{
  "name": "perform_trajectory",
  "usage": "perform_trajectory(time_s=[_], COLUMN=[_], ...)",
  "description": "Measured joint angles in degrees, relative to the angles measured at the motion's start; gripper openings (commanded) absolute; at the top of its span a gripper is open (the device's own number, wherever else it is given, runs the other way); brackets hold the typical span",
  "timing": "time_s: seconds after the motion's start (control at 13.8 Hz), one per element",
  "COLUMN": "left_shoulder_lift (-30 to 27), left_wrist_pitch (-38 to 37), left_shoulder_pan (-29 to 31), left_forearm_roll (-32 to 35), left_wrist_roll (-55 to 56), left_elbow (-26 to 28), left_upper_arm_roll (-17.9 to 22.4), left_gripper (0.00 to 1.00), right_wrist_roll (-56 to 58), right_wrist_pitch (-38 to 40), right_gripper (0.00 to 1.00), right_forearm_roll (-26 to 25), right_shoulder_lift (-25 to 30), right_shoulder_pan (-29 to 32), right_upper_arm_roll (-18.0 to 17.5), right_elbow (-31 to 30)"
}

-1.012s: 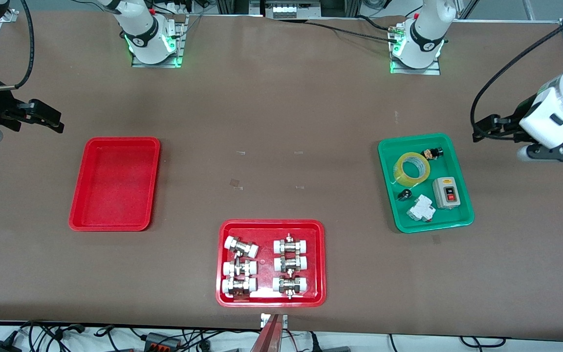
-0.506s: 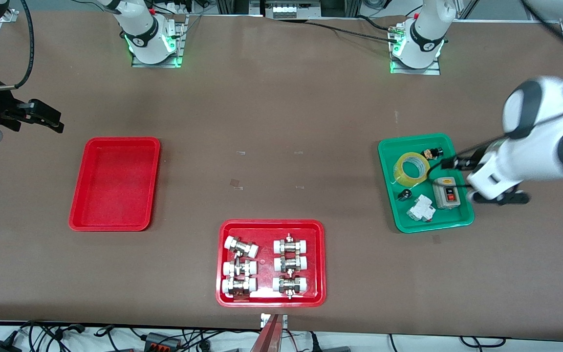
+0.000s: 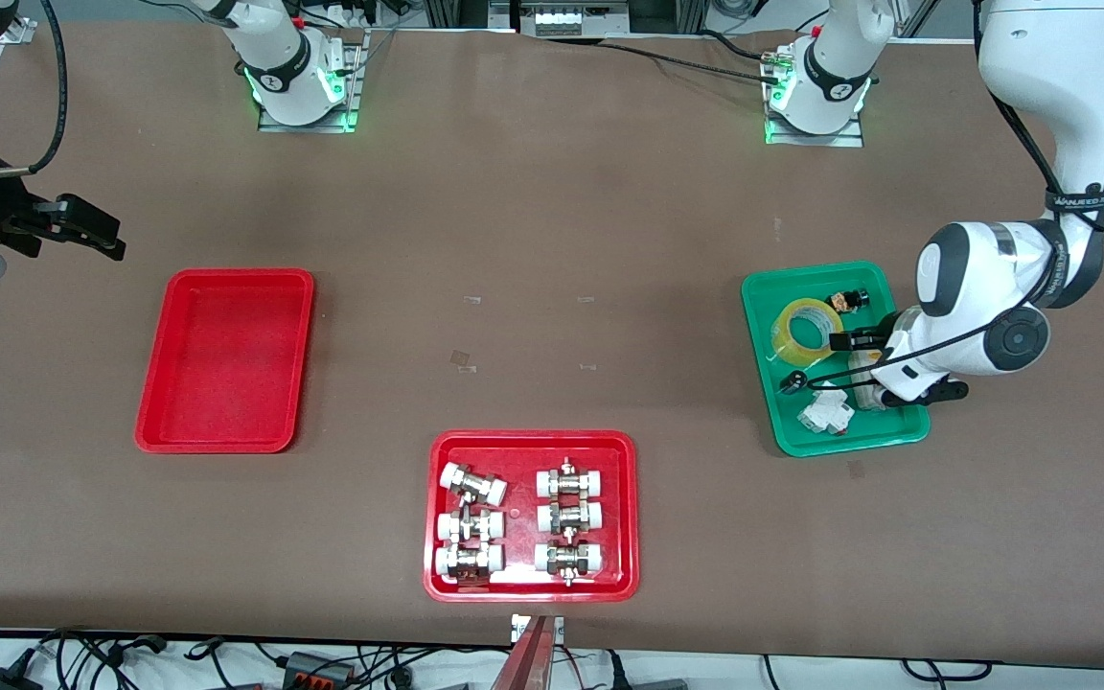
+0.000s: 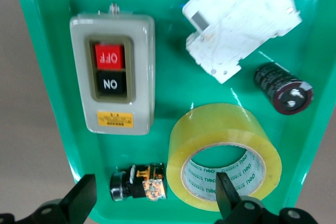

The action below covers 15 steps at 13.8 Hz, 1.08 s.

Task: Left arm passes tape to right arm into tray
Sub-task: 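Lower the left gripper onto the tape roll and close on its rim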

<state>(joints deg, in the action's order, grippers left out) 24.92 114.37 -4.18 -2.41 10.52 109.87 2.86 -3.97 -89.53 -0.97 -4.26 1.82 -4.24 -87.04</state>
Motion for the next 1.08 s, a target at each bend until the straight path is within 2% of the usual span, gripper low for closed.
perform_trajectory(time_s=[0.43,0.8,0.87,1.01,1.08], left_shoulder_lift=[0.24,0.24,0.25,0.26,0.27], left_wrist_pitch=[5.31,5.75,5.76,5.84,5.87], left_shoulder_pan=[-0.47,-0.63,-0.64,-0.58,-0.50], left_forearm_roll=[-0.02,-0.03,-0.03,-0.03,-0.03], left_wrist_roll=[3.73,8.25,8.75,9.30,9.39], left_elbow=[5.06,6.33,6.62,7.05,7.15], left_upper_arm_roll=[-0.07,-0.94,-0.99,-0.99,-0.99], left_gripper=[1.00,1.00,0.92,0.61,0.56], right_wrist_roll=[0.00,0.00,0.00,0.00,0.00], right_wrist_pitch=[0.04,0.06,0.08,0.12,0.12], right_gripper=[1.00,1.00,1.00,1.00,1.00], right_forearm_roll=[0.00,0.00,0.00,0.00,0.00], right_shoulder_lift=[0.03,0.03,0.03,0.03,0.03], right_shoulder_pan=[0.00,0.01,0.01,0.01,0.01], right_upper_arm_roll=[0.00,0.00,0.00,0.00,0.00], right_elbow=[0.01,0.02,0.02,0.02,0.02])
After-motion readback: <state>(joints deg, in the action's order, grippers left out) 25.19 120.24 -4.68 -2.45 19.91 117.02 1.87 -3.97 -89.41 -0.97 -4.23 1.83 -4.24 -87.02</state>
